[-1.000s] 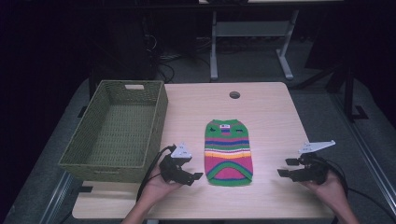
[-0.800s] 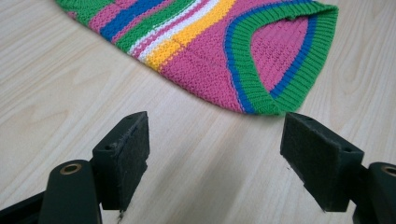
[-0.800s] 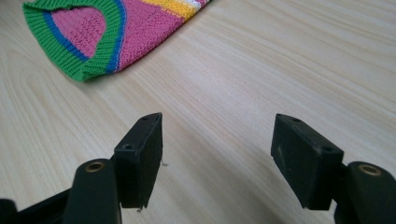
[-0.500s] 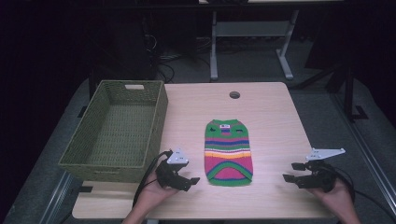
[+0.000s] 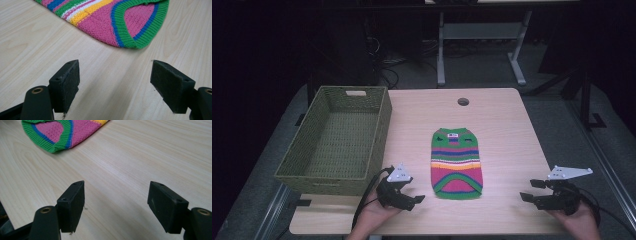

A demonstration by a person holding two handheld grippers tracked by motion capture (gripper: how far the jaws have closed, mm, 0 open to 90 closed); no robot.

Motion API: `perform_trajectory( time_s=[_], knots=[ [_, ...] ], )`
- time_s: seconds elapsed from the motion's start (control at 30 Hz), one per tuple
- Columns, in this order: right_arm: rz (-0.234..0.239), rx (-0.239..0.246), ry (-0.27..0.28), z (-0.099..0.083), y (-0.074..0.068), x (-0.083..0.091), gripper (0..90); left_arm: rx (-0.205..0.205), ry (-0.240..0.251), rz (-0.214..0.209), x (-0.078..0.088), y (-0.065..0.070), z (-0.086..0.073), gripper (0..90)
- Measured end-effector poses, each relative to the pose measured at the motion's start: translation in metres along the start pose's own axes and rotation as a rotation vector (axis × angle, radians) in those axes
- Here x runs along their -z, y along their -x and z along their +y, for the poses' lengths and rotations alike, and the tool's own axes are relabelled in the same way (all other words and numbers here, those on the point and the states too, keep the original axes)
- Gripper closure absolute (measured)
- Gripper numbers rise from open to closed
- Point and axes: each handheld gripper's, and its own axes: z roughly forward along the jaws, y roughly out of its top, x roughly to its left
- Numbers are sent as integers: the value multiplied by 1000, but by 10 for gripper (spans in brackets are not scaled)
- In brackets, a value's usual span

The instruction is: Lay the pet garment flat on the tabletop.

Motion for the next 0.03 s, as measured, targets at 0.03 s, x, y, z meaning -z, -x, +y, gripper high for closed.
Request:
perform_trajectory(
  time_s=[0.03],
  knots=[
    [-1,7,5,-2,-2,0,295,5,4,2,0,1,-1,231]
  ],
)
